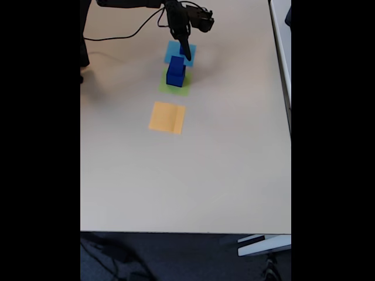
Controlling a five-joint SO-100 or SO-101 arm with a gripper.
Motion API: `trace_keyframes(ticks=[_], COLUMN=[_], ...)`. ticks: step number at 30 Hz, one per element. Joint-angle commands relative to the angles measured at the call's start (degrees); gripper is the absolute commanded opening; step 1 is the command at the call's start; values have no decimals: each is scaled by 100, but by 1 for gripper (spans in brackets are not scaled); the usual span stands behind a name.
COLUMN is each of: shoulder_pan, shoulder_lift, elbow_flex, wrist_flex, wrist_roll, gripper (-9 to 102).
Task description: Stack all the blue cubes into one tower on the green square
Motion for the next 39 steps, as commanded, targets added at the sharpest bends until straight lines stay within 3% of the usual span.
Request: trace_keyframes(ticks=[1,13,39], shoulder_pan=[35,26,-88], shoulder_lift=[562,545,475], elbow_flex=[26,44,-158], wrist_flex=[-141,-185,220], wrist_roll=[-62,-79,79], gripper=[45,31,34])
